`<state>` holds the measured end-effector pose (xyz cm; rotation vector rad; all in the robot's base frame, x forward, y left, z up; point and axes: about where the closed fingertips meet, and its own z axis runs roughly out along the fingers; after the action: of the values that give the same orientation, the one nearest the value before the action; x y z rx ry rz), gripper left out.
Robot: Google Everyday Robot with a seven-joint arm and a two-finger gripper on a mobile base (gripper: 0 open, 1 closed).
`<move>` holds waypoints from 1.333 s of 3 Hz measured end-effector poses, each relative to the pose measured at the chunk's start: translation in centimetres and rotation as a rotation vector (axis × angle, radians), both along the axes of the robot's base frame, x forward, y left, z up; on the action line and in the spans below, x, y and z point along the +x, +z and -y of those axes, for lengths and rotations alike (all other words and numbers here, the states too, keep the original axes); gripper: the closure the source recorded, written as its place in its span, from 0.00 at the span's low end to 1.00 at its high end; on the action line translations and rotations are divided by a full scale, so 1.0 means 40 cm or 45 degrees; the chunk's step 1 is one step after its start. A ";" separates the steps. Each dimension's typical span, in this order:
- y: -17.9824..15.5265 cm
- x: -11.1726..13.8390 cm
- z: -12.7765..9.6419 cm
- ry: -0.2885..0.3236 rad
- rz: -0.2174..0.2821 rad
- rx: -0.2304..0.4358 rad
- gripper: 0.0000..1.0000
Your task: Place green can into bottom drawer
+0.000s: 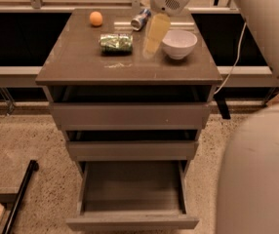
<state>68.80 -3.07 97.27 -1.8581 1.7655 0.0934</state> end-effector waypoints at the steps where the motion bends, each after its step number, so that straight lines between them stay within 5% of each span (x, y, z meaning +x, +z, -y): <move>1: -0.057 0.124 -0.079 0.022 -0.019 -0.014 0.00; 4: -0.268 0.239 -0.211 0.073 -0.179 0.026 0.00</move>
Offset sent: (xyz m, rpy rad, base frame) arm 0.1395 0.0488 -0.0559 -0.0125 0.1165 0.0205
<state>78.35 5.38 86.53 -1.9287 1.7971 0.2688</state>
